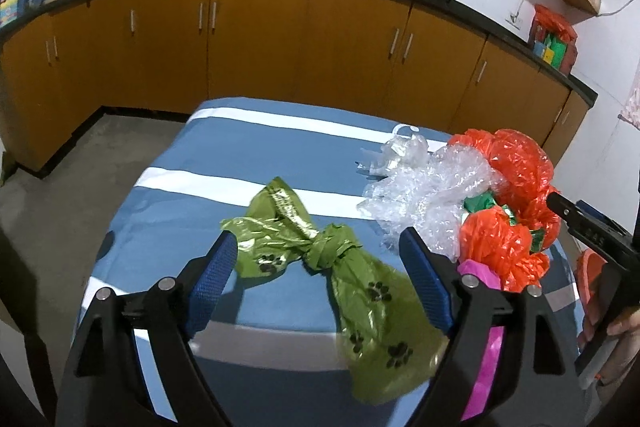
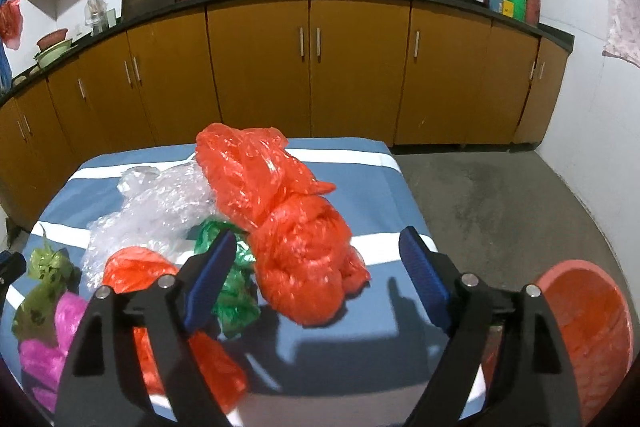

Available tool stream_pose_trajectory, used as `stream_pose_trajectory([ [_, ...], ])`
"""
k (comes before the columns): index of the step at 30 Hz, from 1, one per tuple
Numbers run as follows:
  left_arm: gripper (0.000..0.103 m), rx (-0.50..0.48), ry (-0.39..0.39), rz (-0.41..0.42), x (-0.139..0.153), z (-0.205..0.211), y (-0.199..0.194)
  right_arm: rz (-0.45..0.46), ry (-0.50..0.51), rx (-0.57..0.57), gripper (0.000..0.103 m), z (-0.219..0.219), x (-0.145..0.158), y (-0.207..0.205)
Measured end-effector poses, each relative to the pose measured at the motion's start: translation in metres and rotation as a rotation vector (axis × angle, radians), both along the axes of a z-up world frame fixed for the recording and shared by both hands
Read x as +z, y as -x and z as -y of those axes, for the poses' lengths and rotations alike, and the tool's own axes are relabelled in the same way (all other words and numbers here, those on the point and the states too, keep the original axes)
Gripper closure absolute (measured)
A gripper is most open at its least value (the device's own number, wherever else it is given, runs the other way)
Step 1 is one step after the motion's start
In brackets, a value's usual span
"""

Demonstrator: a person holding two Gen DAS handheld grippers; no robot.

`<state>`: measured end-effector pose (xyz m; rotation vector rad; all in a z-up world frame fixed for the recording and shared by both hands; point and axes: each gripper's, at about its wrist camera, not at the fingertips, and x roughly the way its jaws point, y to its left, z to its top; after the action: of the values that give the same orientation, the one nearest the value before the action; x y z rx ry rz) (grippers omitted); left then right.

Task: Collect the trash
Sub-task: 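Grasp the green paw-print bag with the left tool while the right tool grasps an orange-red bag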

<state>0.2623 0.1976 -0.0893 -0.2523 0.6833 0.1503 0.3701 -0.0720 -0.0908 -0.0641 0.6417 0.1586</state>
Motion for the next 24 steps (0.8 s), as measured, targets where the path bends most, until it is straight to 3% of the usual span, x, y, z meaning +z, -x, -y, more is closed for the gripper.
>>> stream_pose_trajectory([
  [8, 0.023, -0.010, -0.023, -0.096, -0.020, 0.007, -0.022, -0.030, 0.045, 0.009, 0.022, -0.005, -0.016, -0.011],
  [9, 0.025, -0.011, -0.023, -0.104, -0.022, 0.007, -0.023, -0.038, 0.039, 0.013, 0.025, -0.004, -0.018, -0.013],
  [13, 0.037, -0.011, -0.016, -0.131, -0.030, 0.007, -0.025, -0.074, 0.031, 0.023, 0.053, -0.002, -0.026, -0.016],
  [16, 0.048, -0.014, -0.004, -0.138, -0.033, 0.005, -0.024, -0.074, 0.016, 0.024, 0.064, 0.000, -0.027, -0.014],
  [20, 0.063, -0.020, -0.002, -0.141, -0.034, 0.004, -0.023, -0.071, 0.006, 0.030, 0.071, 0.002, -0.026, -0.008],
  [24, 0.070, -0.018, 0.011, -0.136, -0.035, -0.001, -0.019, -0.068, -0.016, 0.023, 0.072, 0.009, -0.023, -0.001],
])
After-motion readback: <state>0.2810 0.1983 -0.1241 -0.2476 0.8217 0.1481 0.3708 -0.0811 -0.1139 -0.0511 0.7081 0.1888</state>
